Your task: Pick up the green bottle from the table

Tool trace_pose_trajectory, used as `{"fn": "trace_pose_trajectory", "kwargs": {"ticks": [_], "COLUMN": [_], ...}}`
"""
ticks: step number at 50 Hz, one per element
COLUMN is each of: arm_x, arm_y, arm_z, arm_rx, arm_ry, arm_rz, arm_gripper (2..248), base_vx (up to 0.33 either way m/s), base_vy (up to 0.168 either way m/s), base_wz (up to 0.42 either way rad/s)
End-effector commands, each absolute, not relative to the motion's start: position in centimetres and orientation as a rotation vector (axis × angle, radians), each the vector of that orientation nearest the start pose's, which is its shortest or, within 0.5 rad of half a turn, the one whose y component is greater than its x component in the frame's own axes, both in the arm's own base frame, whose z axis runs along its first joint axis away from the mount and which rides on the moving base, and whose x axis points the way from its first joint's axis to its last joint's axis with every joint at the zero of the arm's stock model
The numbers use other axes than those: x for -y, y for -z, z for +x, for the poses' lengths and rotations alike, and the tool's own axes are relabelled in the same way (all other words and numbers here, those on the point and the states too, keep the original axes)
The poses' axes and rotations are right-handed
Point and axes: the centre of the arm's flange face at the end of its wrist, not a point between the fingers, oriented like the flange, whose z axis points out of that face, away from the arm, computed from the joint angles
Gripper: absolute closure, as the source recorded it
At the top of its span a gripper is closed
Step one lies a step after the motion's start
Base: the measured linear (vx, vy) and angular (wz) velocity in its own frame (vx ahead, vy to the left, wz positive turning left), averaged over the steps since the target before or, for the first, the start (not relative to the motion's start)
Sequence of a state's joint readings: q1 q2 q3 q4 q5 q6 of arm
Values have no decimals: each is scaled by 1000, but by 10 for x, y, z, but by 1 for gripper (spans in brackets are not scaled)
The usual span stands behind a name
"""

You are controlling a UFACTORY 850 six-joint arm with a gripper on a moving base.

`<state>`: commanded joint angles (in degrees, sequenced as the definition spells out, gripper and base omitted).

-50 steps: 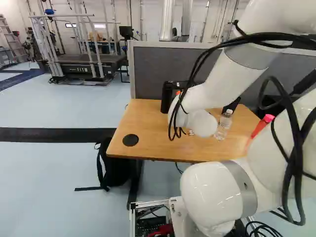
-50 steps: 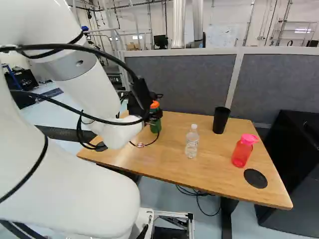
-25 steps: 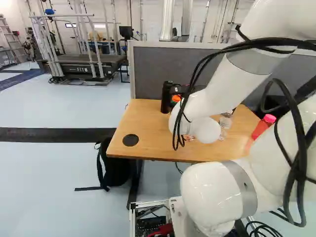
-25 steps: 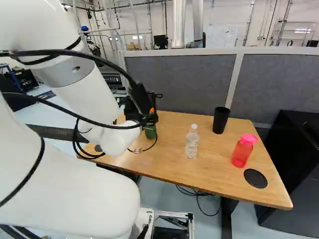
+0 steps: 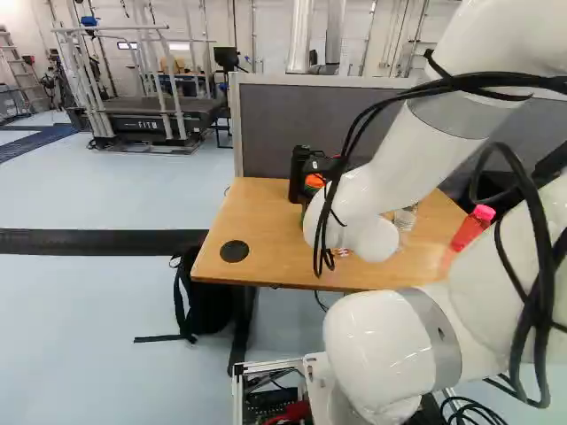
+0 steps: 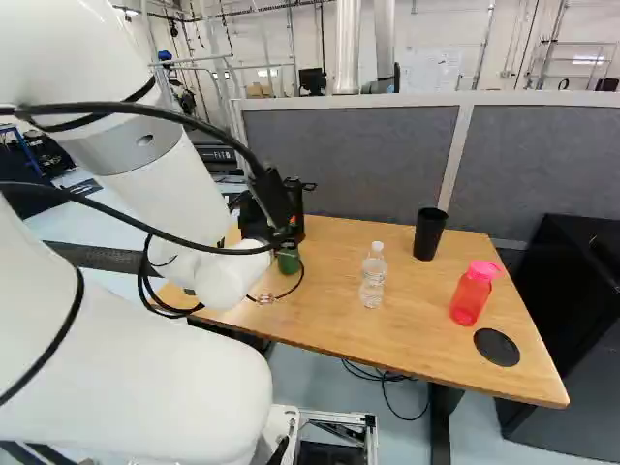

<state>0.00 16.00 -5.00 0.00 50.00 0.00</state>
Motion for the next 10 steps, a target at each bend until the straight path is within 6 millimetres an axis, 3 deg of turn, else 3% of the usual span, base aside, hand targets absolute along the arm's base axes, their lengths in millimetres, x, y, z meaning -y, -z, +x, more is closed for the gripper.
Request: {"fn": "trace_pose_trajectory", "kwargs": {"ticks": [10], "arm_x": [0], "arm_y": [-366], "arm_z": [270], "arm_rx": [0], "arm_ry": [1824], "arm_rz": [-2558], "arm_gripper": [128], "base_vx": [0], "base_vy": [0], "base_wz": [0]}}
